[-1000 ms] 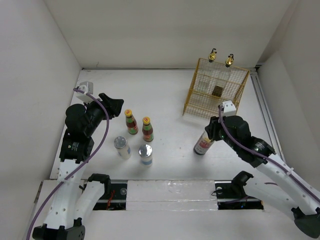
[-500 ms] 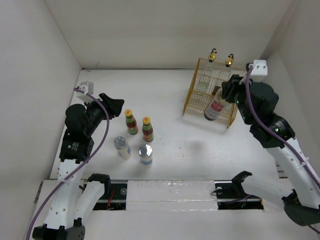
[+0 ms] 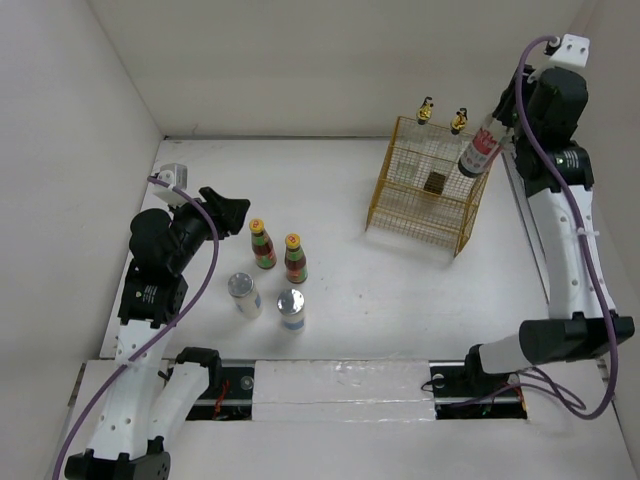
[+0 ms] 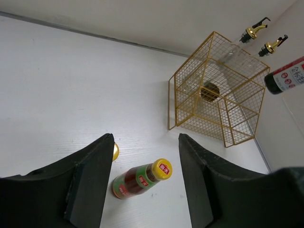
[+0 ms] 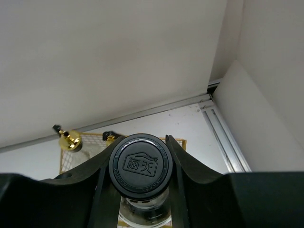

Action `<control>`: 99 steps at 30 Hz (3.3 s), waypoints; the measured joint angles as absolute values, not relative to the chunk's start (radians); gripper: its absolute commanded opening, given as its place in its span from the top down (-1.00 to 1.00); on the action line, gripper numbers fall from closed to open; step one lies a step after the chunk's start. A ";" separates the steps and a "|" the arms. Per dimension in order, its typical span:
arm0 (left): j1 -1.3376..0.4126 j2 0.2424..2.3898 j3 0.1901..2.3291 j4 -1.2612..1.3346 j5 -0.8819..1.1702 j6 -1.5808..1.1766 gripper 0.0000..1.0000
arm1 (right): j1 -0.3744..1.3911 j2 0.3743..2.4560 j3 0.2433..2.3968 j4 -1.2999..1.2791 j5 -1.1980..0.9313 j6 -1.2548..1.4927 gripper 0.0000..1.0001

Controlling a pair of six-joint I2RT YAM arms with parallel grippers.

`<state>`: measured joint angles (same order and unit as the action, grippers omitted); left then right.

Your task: Organize the condiment bottles

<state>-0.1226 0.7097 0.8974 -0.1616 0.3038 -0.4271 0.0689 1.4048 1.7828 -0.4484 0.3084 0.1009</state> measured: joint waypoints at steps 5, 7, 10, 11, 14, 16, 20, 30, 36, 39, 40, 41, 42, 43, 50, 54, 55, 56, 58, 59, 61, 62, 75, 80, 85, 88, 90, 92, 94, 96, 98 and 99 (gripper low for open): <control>-0.123 0.710 0.897 -0.162 0.308 -0.426 -0.31 | -0.006 1.519 1.897 -0.464 0.252 0.101 1.00; -0.123 0.710 0.897 -0.161 0.308 -0.426 -0.38 | -0.021 1.549 1.924 -0.464 0.241 0.101 1.00; -0.123 0.710 0.897 -0.162 0.311 -0.426 -0.51 | -0.034 1.583 1.950 -0.464 0.229 0.103 1.00; -0.123 0.710 0.897 -0.162 0.311 -0.426 -0.51 | -0.035 1.593 1.958 -0.464 0.226 0.103 1.00; -0.123 0.710 0.897 -0.162 0.311 -0.427 -0.58 | -0.041 1.618 1.976 -0.463 0.221 0.104 1.00; -0.123 0.710 0.897 -0.162 0.311 -0.426 -0.58 | -0.045 1.637 1.988 -0.459 0.219 0.105 1.00; -0.123 0.710 0.897 -0.162 0.311 -0.427 -0.65 | -0.046 1.655 1.988 -0.434 0.220 0.105 1.00; -0.123 0.710 0.897 -0.161 0.310 -0.426 -0.68 | -0.040 1.670 1.940 -0.329 0.243 0.083 1.00; -0.123 0.710 0.897 -0.162 0.310 -0.427 -0.70 | -0.037 1.670 1.816 -0.273 0.254 0.072 1.00; -0.123 0.710 0.897 -0.162 0.311 -0.427 -0.70 | -0.031 1.669 1.750 -0.245 0.259 0.072 1.00; -0.123 0.710 0.897 -0.161 0.311 -0.427 -0.70 | -0.025 1.669 1.724 -0.230 0.263 0.071 1.00; -0.123 0.710 0.897 -0.162 0.311 -0.427 -0.70 | -0.020 1.669 1.705 -0.222 0.270 0.068 1.00; -0.123 0.710 0.897 -0.162 0.311 -0.427 -0.70 | -0.014 1.670 1.690 -0.220 0.274 0.065 1.00; -0.123 0.710 0.897 -0.162 0.311 -0.427 -0.70 | -0.008 1.671 1.675 -0.218 0.277 0.063 1.00; -0.123 0.710 0.897 -0.161 0.311 -0.427 -0.70 | 0.014 1.684 1.618 -0.200 0.300 0.057 0.98; -0.123 0.710 0.897 -0.161 0.311 -0.426 -0.70 | 0.022 1.692 1.576 -0.187 0.309 0.057 0.76; -0.123 0.710 0.897 -0.161 0.311 -0.427 -0.70 | 0.022 1.693 1.566 -0.186 0.311 0.060 0.71; -0.123 0.710 0.897 -0.161 0.311 -0.427 -0.70 | 0.022 1.695 1.557 -0.183 0.313 0.061 0.68; -0.123 0.710 0.897 -0.161 0.311 -0.427 -0.70 | 0.022 1.699 1.543 -0.179 0.317 0.068 0.60; -0.123 0.710 0.897 -0.161 0.311 -0.427 -0.70 | 0.022 1.699 1.535 -0.177 0.319 0.072 0.56; -0.123 0.710 0.897 -0.161 0.312 -0.427 -0.70 | 0.022 1.699 1.520 -0.169 0.324 0.084 0.41; -0.123 0.710 0.897 -0.161 0.313 -0.426 -0.70 | 0.022 1.699 1.516 -0.166 0.326 0.087 0.37; -0.123 0.710 0.897 -0.161 0.315 -0.427 -0.70 | 0.022 1.686 1.522 -0.136 0.368 0.139 -0.05; -0.123 0.710 0.897 -0.161 0.315 -0.427 -0.62 | 0.016 1.621 1.536 -0.158 0.378 0.139 -0.05; -0.123 0.710 0.897 -0.160 0.315 -0.426 -0.03 | 0.028 1.409 1.486 -0.153 0.361 0.139 0.94; -0.123 0.709 0.897 -0.160 0.308 -0.426 0.25 | 0.126 1.249 1.417 -0.108 0.294 0.129 0.99; -0.123 0.709 0.897 -0.161 0.301 -0.424 0.25 | 0.244 1.182 1.356 -0.064 0.210 0.117 0.76; -0.123 0.709 0.897 -0.161 0.297 -0.424 0.16 | 0.369 1.149 1.290 -0.034 0.121 0.104 0.20; -0.123 0.709 0.897 -0.161 0.287 -0.421 -0.10 | 0.484 1.148 1.208 -0.014 0.045 0.083 -0.22; -0.123 0.709 0.897 -0.162 0.279 -0.424 -0.22 | 0.602 1.185 1.131 -0.015 0.002 0.056 -0.57; -0.123 0.709 0.897 -0.162 0.276 -0.424 -0.34 | 0.710 1.243 1.074 -0.026 -0.025 0.030 -0.72; -0.123 0.709 0.897 -0.162 0.273 -0.424 -0.34 | 0.764 1.274 1.058 -0.036 -0.031 0.015 -0.79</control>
